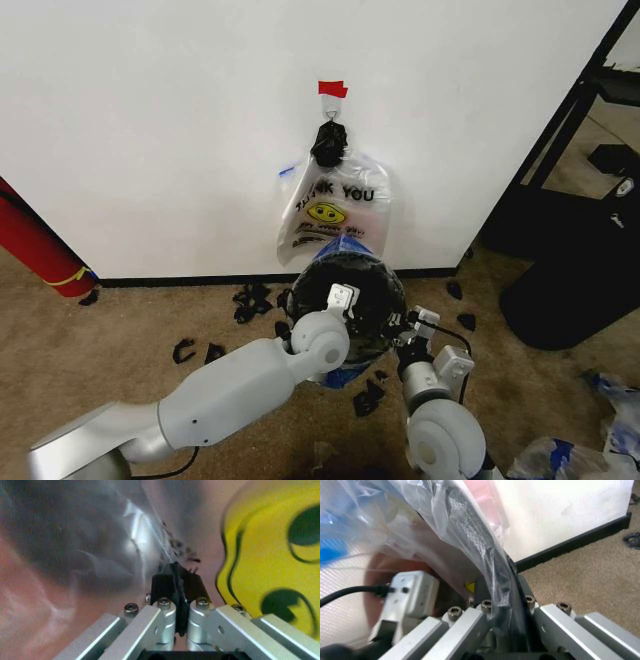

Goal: Pick up the garbage bag from the wall and place it over the trash bin.

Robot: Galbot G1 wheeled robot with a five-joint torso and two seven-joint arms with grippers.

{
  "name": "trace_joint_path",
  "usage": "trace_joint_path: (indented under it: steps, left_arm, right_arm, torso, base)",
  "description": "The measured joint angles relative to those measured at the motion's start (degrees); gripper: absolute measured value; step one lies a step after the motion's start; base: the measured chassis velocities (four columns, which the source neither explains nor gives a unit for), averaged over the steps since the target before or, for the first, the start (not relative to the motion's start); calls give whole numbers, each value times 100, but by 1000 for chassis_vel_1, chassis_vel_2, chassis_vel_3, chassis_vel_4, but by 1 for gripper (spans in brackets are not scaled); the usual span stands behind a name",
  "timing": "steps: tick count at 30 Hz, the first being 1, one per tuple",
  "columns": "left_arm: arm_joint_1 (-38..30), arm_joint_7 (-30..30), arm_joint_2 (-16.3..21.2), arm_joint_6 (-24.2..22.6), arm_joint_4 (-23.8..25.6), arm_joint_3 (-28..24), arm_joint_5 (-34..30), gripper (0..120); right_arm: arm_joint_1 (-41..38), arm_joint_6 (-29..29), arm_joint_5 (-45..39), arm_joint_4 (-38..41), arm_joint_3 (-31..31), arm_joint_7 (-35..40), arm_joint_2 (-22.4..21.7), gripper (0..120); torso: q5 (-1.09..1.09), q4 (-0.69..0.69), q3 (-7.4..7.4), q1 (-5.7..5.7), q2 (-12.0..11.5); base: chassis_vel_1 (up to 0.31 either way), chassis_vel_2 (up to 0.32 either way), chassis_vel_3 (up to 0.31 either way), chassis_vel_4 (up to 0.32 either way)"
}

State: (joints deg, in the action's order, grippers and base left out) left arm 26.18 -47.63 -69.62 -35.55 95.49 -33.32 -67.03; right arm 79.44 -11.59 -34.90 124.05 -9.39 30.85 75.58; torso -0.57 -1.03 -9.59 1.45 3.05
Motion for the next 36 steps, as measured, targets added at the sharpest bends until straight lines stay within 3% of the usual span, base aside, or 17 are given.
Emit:
trace_joint_path:
  steps: [16,20,29,34,35,36]
  left_arm:
    - [-133,41,-362,102,-575,-1,68,0]
    - [-135,42,-319,135,-514,24,110,0]
    - [-11,158,183,279,465,122,396,0]
    - [221,456,742,354,1437,200,577,0]
    - [471,764,1084,468,1885,384,612,3]
    - [588,901,1193,571,2025,473,654,8]
  right_arm:
    - [-10,-2,-45,-17,96,20,87,0]
    - [-26,-2,-48,-43,77,32,99,0]
    - [-189,1,-346,-203,-120,191,126,0]
    - [-311,-74,-745,-290,-171,446,257,0]
    - [-364,-90,-865,-333,-197,511,303,0]
    - [-380,-101,-969,-339,-225,560,319,0]
  torso:
    - [0,-1,0,0,0]
    - [0,0,0,0,0]
    - [0,0,0,0,0]
    - [-1,0,0,0,0]
    - [-1,0,0,0,0]
    - [-1,1,0,0,0]
  base:
    - [0,0,0,0]
    - [0,0,0,0]
    - [0,0,0,0]
    - [0,0,0,0]
    - [0,0,0,0]
    - [0,0,0,0]
